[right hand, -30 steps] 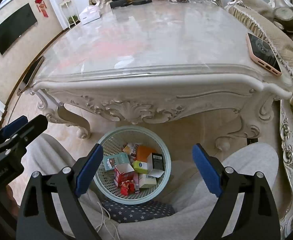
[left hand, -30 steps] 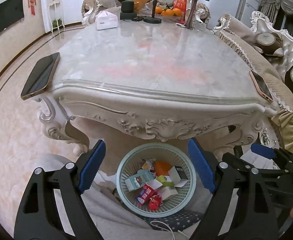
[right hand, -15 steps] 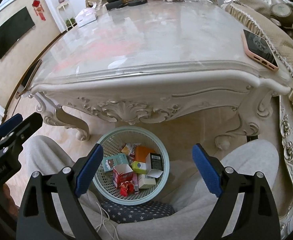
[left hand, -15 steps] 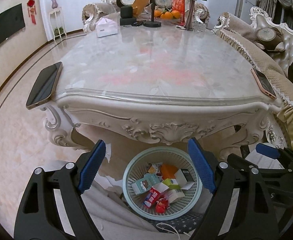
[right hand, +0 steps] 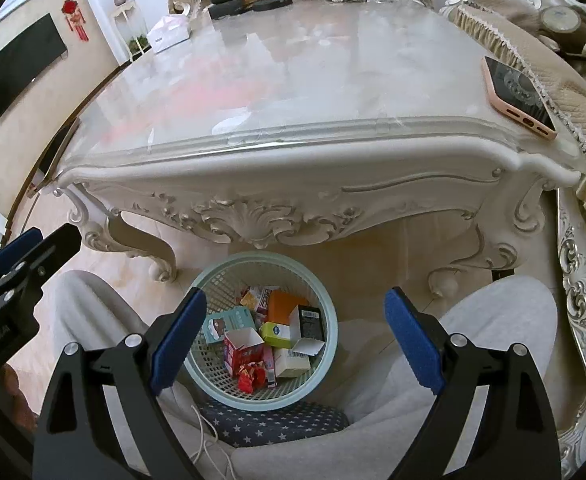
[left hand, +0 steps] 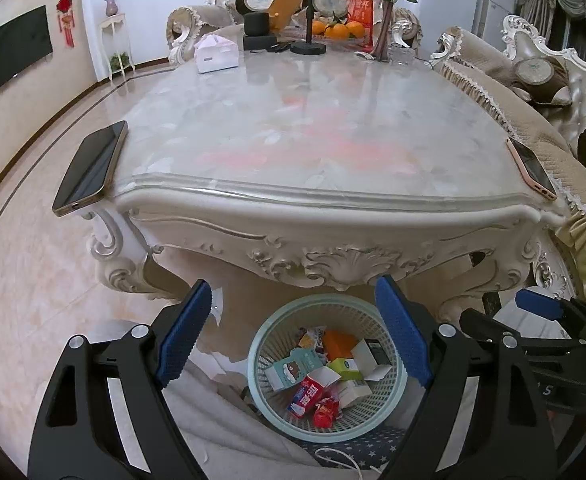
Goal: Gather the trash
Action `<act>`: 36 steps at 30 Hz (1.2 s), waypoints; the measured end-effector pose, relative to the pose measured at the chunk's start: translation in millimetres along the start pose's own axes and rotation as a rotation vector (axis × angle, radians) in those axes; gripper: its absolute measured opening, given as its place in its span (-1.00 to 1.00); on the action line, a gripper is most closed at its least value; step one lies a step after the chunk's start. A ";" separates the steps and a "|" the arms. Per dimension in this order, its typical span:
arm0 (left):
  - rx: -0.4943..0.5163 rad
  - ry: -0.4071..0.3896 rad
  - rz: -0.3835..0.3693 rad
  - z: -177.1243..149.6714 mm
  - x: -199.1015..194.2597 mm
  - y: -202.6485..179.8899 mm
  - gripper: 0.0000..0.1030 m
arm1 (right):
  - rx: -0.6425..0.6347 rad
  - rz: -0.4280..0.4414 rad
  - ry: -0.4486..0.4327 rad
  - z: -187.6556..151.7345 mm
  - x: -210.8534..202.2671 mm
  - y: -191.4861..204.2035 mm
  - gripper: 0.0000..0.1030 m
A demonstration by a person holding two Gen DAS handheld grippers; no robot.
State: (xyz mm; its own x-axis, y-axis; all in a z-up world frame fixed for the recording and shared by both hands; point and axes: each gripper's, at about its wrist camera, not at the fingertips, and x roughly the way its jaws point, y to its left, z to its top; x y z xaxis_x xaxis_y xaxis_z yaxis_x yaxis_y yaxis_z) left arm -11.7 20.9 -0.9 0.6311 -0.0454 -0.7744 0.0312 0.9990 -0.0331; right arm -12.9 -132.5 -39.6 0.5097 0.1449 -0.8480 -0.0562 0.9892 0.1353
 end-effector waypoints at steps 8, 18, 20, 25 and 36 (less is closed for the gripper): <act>0.010 0.001 -0.010 -1.7 -0.3 -4.1 0.59 | -0.001 -0.010 -0.004 -0.2 0.0 -0.5 0.67; 0.028 0.008 -0.017 -3.6 2.6 -8.9 0.59 | 0.007 -0.015 -0.009 -2.7 0.3 -2.4 0.67; 0.033 0.011 -0.015 -3.7 3.1 -9.5 0.59 | 0.008 -0.014 0.003 -2.7 4.1 -3.3 0.67; 0.030 0.021 -0.017 -3.3 6.6 -7.9 0.59 | -0.006 -0.008 0.013 -2.8 8.2 1.5 0.67; 0.045 0.009 0.021 -4.1 6.5 -7.7 0.59 | -0.013 -0.018 0.021 -2.7 9.7 5.1 0.67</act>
State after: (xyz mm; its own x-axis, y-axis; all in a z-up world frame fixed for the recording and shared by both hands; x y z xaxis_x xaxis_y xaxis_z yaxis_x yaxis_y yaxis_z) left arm -11.0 13.0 -8.3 0.6249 -0.0242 -0.7803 0.0531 0.9985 0.0116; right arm -10.5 -126.0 -48.5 0.4928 0.1273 -0.8608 -0.0586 0.9919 0.1131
